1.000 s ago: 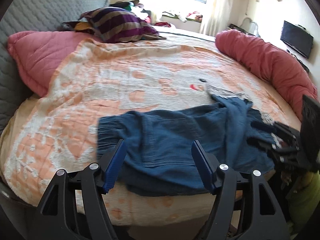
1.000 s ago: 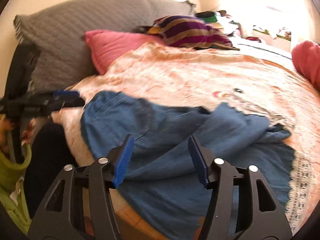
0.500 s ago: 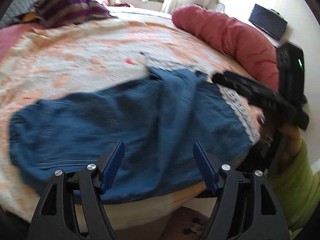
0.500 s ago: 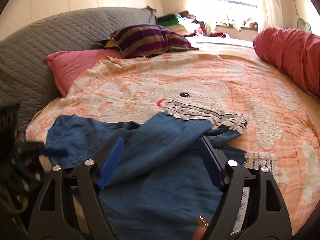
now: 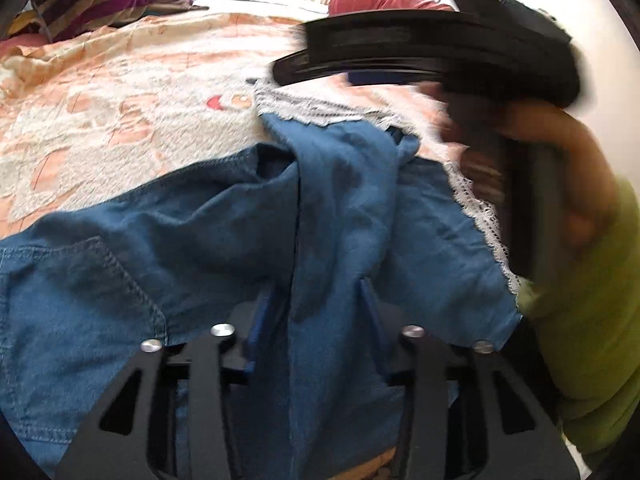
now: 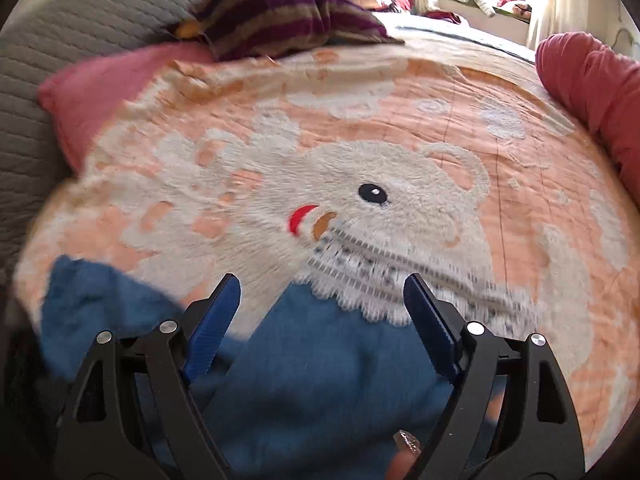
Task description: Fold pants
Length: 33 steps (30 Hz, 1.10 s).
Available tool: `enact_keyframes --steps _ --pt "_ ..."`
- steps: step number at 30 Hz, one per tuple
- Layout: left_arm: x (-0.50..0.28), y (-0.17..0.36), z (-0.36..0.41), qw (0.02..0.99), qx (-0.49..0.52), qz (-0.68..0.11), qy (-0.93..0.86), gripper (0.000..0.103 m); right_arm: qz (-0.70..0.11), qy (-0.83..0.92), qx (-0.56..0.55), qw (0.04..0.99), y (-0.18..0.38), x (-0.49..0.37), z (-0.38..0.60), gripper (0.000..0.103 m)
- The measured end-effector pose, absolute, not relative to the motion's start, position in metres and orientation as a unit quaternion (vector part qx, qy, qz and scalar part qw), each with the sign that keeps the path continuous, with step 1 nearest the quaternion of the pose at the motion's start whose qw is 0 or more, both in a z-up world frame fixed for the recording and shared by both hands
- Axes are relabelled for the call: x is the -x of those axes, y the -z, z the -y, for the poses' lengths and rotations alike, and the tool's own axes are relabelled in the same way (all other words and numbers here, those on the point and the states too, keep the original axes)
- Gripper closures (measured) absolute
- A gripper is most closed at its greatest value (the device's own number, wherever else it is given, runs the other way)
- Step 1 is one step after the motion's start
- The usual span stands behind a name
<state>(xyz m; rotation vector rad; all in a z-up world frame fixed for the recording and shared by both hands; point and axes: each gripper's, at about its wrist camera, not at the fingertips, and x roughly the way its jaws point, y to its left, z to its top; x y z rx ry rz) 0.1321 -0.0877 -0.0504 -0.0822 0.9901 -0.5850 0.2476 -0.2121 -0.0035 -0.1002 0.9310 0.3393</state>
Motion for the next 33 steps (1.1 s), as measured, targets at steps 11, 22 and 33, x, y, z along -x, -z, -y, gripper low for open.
enact_keyframes --steps 11,22,33 --pt "-0.122 0.048 0.085 0.829 0.039 -0.446 0.336 0.090 -0.495 -0.084 0.128 0.855 0.055 -0.308 0.170 0.069" --pt "-0.114 0.049 0.085 0.849 0.022 -0.434 0.301 0.058 -0.423 -0.098 -0.034 0.900 -0.007 -0.252 0.270 0.097" --pt "-0.110 0.032 0.077 0.879 0.001 -0.377 0.292 0.092 -0.364 -0.049 -0.127 0.921 -0.033 -0.149 0.367 0.097"
